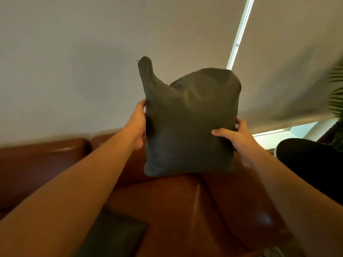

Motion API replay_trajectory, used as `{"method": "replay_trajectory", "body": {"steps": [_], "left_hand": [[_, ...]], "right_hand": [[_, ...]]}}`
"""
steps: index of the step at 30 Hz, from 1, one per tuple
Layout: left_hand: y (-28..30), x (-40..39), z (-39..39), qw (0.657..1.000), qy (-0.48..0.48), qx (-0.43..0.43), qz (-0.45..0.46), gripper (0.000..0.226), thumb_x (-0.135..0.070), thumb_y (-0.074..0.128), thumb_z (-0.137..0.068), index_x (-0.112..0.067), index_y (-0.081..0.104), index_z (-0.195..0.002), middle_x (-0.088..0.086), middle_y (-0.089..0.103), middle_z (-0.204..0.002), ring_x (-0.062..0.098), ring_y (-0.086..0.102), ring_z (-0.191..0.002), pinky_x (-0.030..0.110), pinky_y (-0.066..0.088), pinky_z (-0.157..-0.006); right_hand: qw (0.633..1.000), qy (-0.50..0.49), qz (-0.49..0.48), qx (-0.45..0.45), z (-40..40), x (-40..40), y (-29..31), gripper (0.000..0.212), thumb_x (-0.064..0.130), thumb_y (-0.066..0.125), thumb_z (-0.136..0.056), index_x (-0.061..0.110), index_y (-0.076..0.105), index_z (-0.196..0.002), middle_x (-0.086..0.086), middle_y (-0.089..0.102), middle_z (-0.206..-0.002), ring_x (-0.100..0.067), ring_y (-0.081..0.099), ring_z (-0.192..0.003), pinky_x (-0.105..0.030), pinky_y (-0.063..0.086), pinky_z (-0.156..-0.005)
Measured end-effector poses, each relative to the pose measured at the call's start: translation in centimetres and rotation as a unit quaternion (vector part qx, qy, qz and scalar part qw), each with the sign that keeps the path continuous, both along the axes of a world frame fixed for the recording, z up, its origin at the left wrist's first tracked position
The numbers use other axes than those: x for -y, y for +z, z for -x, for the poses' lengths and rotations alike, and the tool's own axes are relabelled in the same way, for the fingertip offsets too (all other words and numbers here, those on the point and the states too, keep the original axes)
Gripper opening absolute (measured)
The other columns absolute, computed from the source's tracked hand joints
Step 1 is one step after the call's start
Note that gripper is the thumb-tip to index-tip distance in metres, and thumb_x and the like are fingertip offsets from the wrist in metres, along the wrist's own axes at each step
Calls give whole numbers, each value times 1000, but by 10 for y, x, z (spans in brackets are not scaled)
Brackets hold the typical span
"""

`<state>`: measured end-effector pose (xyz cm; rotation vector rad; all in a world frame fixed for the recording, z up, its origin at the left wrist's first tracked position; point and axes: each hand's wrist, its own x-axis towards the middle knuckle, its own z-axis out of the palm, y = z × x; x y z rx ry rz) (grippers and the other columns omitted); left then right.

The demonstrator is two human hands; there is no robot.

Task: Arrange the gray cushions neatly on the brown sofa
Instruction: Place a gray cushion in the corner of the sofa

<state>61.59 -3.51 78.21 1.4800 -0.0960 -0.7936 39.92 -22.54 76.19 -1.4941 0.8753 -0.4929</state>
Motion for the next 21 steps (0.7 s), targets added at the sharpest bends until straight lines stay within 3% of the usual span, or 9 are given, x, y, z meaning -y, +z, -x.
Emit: {"method": "replay_trajectory", "body": {"steps": [2, 4, 6, 8, 12, 14, 18, 19, 21], "left_hand": [[-33, 18, -4, 999, 25, -34, -13, 60, -73, 47, -91, -23, 75, -105, 5, 74, -118, 28, 63, -107, 50, 53, -92], [-72, 37, -10, 997, 48, -54, -23, 54, -71, 47, -90, -30, 81, -84, 4, 76, -98, 29, 63, -99, 46, 47, -74], [-113, 58, -18, 997, 54, -46, -20, 55, -66, 42, -94, -37, 84, -73, 2, 80, -90, 28, 65, -101, 43, 47, -73], [-155, 78, -27, 996, 71, -52, -13, 51, -62, 41, -96, -45, 83, -71, -3, 83, -82, 27, 71, -101, 41, 53, -76], [-241, 100, -33, 991, 101, -88, 9, 58, -53, 44, -103, -42, 80, -59, -7, 80, -70, 13, 78, -63, 33, 58, -61], [-284, 104, -35, 988, 104, -106, 34, 57, -53, 45, -103, -40, 82, -62, -8, 81, -75, 9, 77, -63, 34, 55, -66], [-367, 98, -32, 982, 150, -114, 9, 42, -60, 54, -94, -33, 86, -97, -4, 84, -102, 19, 79, -96, 39, 55, -79], [-384, 96, -28, 980, 162, -115, -6, 46, -61, 55, -91, -29, 83, -108, -3, 83, -108, 23, 77, -100, 38, 55, -77], [-413, 95, -25, 980, 169, -96, -41, 67, -67, 56, -76, -21, 72, -121, 1, 78, -112, 21, 71, -89, 34, 50, -68]], "right_hand": [[999, 25, -18, -26, -14, 23, -38, 117, 41, 100, -55, 35, 34, -151, 4, 58, -135, -23, 59, -118, -45, 52, -99], [997, 52, -39, -48, -27, 42, -80, 117, 42, 103, -51, 39, 34, -146, 9, 58, -130, -15, 59, -111, -36, 52, -85], [994, 62, -60, -68, -36, 61, -125, 115, 42, 102, -53, 41, 34, -144, 13, 57, -127, -11, 57, -107, -32, 48, -78], [992, 62, -69, -86, -44, 79, -169, 120, 41, 102, -50, 39, 33, -148, 14, 56, -126, -11, 56, -107, -35, 48, -85], [989, 48, -81, -112, -60, 103, -240, 121, 32, 101, -59, 37, 27, -154, 13, 51, -128, -13, 54, -107, -35, 46, -84], [988, 49, -82, -119, -68, 112, -272, 115, 28, 99, -64, 40, 26, -152, 12, 49, -127, -16, 53, -109, -40, 45, -91], [985, 64, -101, -122, -79, 123, -338, 98, 20, 96, -70, 50, 28, -134, 22, 46, -114, -10, 55, -99, -46, 50, -93], [985, 63, -100, -123, -80, 124, -353, 98, 18, 96, -70, 51, 27, -133, 24, 45, -114, -7, 54, -98, -45, 50, -92], [986, 60, -90, -125, -79, 124, -382, 102, 16, 96, -69, 53, 26, -133, 27, 43, -115, -7, 51, -98, -43, 46, -90]]}}
